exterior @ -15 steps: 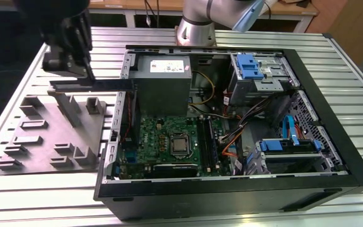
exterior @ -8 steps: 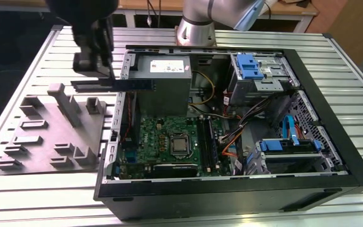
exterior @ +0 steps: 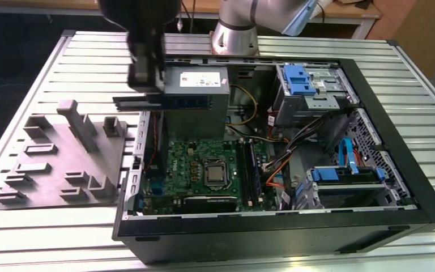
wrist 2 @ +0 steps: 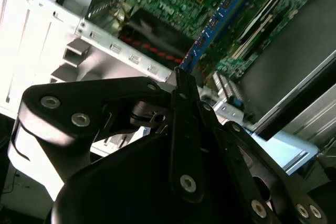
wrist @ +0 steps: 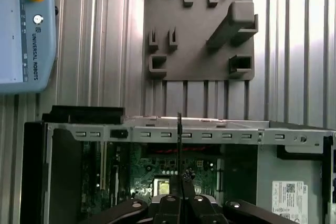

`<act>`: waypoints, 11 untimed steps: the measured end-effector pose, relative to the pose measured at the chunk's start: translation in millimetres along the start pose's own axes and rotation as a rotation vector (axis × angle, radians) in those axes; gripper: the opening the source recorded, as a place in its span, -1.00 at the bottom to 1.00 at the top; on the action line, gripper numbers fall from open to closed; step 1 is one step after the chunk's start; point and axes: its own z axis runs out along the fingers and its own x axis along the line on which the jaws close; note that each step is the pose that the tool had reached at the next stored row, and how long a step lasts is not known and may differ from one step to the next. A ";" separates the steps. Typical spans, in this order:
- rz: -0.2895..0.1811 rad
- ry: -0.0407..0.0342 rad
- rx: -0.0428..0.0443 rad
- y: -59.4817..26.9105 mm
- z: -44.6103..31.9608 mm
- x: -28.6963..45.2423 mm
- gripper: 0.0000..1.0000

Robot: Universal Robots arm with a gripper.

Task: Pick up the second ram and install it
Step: 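Pick up the second ram and move it above second insertion slot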

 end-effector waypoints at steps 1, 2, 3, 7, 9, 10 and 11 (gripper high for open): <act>0.000 0.0000 -0.0002 -4.6 -0.1 0.1 -0.76; 0.000 0.0001 -0.0004 -9.1 -0.2 0.1 -0.76; 0.000 -0.0001 -0.0005 -13.6 -0.2 0.2 -0.76; 0.000 0.0001 -0.0015 -32.0 -0.5 0.4 -0.76; 0.000 0.0000 -0.0019 -41.0 -0.6 0.6 -0.76; 0.000 0.0000 -0.0022 -45.5 -0.6 0.6 -0.76; 0.000 0.0001 -0.0025 -49.9 -0.7 0.7 -0.76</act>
